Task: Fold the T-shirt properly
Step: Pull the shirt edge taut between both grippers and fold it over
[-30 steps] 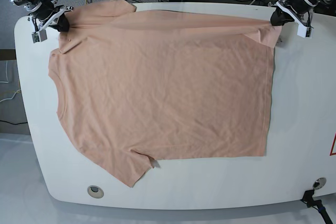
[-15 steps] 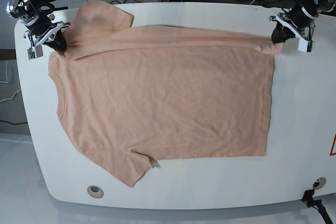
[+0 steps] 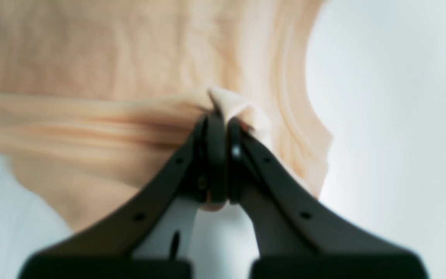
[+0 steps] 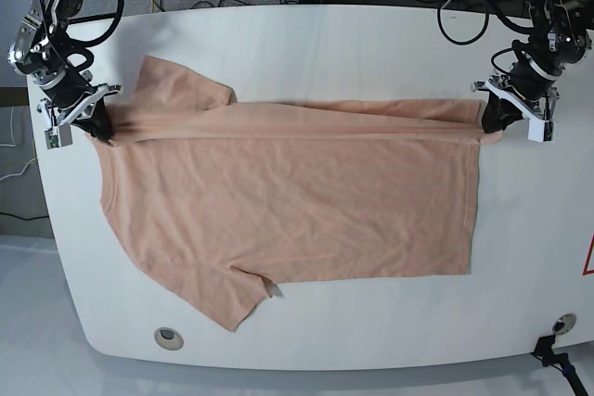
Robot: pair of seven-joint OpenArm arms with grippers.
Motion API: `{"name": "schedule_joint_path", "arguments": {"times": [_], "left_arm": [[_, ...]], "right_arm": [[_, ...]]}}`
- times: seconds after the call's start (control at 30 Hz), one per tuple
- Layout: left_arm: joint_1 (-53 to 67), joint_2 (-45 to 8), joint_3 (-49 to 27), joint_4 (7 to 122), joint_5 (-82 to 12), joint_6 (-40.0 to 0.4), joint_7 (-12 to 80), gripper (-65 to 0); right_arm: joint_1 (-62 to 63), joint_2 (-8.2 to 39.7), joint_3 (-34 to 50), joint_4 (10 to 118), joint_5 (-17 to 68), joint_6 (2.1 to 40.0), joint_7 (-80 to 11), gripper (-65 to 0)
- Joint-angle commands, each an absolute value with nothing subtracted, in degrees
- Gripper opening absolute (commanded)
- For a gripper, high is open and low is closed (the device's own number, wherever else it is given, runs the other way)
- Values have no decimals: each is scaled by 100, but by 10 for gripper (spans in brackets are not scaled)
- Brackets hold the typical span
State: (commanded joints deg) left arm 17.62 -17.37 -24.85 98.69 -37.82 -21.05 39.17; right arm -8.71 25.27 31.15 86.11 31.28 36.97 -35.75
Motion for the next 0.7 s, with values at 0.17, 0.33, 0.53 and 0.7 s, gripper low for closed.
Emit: {"name": "schedule_joint_path", "arguments": {"times": [0.17, 0.33, 0.53, 0.7], "left_arm": [[1638, -1739, -2508, 9771, -3602, -2107, 3876, -650], [1721, -1747, -2507, 9783, -3266, -2101, 3791, -541], [1688, -1793, -2542, 9771, -3215, -2088, 3672, -440], [1652, -1847, -2579, 9750, -3276, -2073, 3626, -419]], "right_arm": [[-689, 2520, 2955, 8370, 3065, 3695, -3528, -650], [-788, 2460, 3031, 8447, 3056, 3706, -3503, -511], [-721, 2440, 3029, 8420, 2940, 3659, -3450, -365], [-532, 2440, 3085, 8268, 2959, 3633, -3500, -365]]}}
